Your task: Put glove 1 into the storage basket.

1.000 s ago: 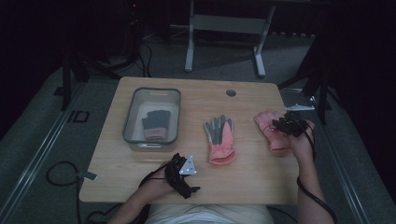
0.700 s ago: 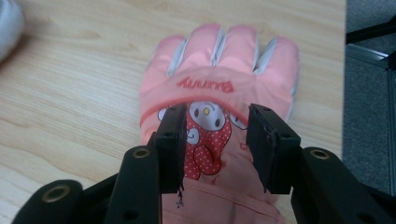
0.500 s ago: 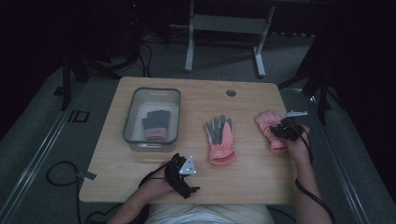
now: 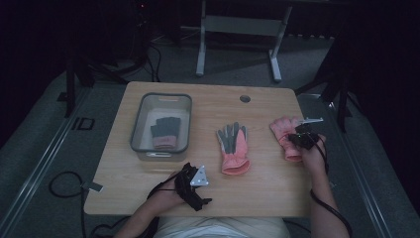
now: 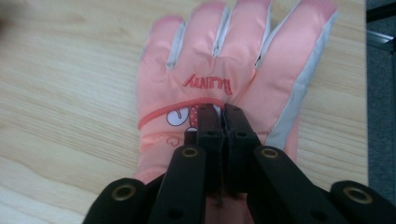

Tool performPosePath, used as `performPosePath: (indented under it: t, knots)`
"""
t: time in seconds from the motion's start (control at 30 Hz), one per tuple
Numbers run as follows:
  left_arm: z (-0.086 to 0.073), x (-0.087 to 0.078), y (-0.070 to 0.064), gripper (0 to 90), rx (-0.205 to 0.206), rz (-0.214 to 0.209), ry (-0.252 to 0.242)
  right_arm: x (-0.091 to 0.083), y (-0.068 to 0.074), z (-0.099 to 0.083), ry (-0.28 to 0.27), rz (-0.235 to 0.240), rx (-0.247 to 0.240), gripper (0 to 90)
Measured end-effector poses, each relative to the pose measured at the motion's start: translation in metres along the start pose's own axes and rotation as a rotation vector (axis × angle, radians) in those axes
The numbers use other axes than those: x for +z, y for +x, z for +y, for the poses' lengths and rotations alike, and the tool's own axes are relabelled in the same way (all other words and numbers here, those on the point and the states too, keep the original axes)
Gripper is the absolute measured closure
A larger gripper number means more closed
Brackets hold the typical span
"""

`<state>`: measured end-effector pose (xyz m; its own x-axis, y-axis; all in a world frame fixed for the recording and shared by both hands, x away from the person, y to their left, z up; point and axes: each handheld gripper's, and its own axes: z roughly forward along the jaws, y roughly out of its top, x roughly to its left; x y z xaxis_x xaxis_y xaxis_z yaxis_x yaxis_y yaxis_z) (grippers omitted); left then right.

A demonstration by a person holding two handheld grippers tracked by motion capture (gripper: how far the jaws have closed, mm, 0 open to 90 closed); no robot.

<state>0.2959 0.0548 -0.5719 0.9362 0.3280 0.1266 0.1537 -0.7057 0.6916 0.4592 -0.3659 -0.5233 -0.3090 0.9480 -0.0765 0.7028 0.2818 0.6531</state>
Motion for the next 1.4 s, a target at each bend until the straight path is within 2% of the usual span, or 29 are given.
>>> performPosePath:
  t: [0.1, 0.17, 0.2, 0.27, 0.3, 0.4, 0.43, 0.47, 0.63, 0.77, 0.9, 0.93, 1.17, 1.27, 1.4]
  knots:
    - [0.0, 0.0, 0.0, 0.0, 0.006, 0.002, 0.002, -0.013, 0.004, 0.003, -0.028, 0.025, 0.041, 88.0]
    - [0.0, 0.0, 0.0, 0.0, 0.007, 0.002, 0.003, -0.019, 0.009, 0.005, -0.034, 0.025, 0.041, 88.0]
    - [0.0, 0.0, 0.0, 0.0, 0.006, 0.002, 0.003, -0.034, 0.021, 0.01, -0.056, 0.03, 0.062, 88.0]
    - [0.001, 0.0, 0.0, 0.0, 0.005, 0.002, 0.0, -0.039, 0.024, 0.011, -0.061, 0.027, 0.075, 88.0]
    - [0.001, 0.0, -0.001, 0.0, 0.006, 0.002, 0.0, -0.046, 0.03, 0.012, -0.074, 0.026, 0.102, 88.0]
    - [0.0, 0.0, -0.001, 0.0, 0.008, 0.001, 0.0, -0.061, 0.044, 0.013, -0.096, 0.035, 0.14, 88.0]
    - [0.001, 0.0, -0.001, 0.0, 0.009, 0.001, 0.0, -0.07, 0.055, 0.013, -0.104, 0.033, 0.162, 87.9]
    - [0.001, -0.001, -0.001, 0.0, 0.01, 0.001, 0.0, -0.07, 0.055, 0.013, -0.104, 0.033, 0.162, 87.9]
    - [0.001, -0.001, -0.001, 0.0, 0.013, 0.0, -0.001, -0.083, 0.081, 0.012, -0.103, 0.006, 0.178, 87.9]
    - [0.001, -0.001, -0.002, 0.0, 0.019, 0.008, 0.0, -0.079, 0.099, 0.008, -0.085, 0.002, 0.181, 87.9]
    - [0.001, -0.002, -0.002, 0.0, 0.023, 0.01, -0.005, -0.063, 0.109, 0.004, -0.055, -0.007, 0.181, 87.8]
    - [0.001, -0.002, -0.002, 0.0, 0.024, 0.008, -0.004, -0.055, 0.111, 0.003, -0.041, -0.017, 0.186, 87.8]
    - [0.001, -0.001, -0.002, 0.0, 0.022, 0.005, -0.007, -0.034, 0.109, -0.001, -0.001, -0.024, 0.206, 87.5]
    - [0.001, -0.002, -0.003, 0.0, 0.042, 0.021, -0.005, -0.026, 0.108, -0.005, 0.004, -0.022, 0.216, 87.1]
    - [0.001, -0.002, -0.003, 0.0, 0.039, 0.018, -0.003, -0.02, 0.108, -0.008, 0.0, -0.024, 0.213, 85.4]
